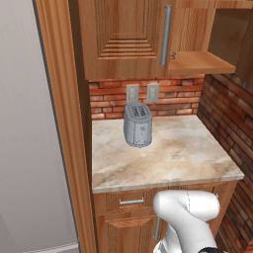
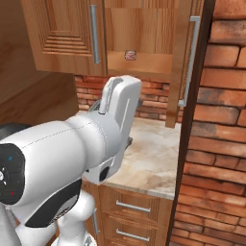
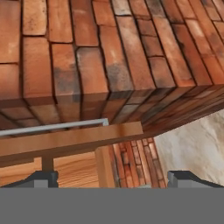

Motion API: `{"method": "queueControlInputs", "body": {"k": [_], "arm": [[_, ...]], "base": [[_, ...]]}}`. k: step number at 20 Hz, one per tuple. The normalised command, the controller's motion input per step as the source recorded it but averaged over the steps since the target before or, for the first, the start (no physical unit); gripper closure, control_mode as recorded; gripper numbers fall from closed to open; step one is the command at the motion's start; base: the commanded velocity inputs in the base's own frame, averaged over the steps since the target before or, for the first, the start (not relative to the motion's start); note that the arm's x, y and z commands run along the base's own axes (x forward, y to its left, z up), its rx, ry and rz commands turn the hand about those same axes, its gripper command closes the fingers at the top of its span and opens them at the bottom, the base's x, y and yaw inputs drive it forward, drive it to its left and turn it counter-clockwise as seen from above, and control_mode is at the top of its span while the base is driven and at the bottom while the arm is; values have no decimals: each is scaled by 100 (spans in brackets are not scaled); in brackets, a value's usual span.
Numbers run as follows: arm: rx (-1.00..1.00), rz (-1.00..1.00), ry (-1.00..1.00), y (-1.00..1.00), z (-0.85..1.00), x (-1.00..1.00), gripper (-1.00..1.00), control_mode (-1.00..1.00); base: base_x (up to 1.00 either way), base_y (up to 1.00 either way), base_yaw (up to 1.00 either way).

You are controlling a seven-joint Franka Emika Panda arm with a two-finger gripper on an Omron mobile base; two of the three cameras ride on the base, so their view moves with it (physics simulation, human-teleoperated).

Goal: Pick the avocado and bread from the counter and place them on the plate. Then pick the jam from the cabinet and place it next to the plate. Lastly close the cabinet door.

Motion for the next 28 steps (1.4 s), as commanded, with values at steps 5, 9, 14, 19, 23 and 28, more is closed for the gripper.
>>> {"method": "queueControlInputs", "body": {"k": [5, 9, 14, 19, 23, 28], "arm": [[0, 0, 0, -21, 0, 15, -100, -100], [0, 0, 0, -14, 0, 18, -100, -100], [0, 0, 0, -1, 0, 26, -100, -100], [0, 0, -3, -14, 0, 9, -100, -100], [0, 0, -4, -23, 0, 0, -100, -100], [0, 0, -5, -8, 0, 10, -100, -100]], "base": [[0, 0, 0], [0, 0, 0], [0, 0, 0], [0, 0, 0], [0, 0, 0], [0, 0, 0]]}}
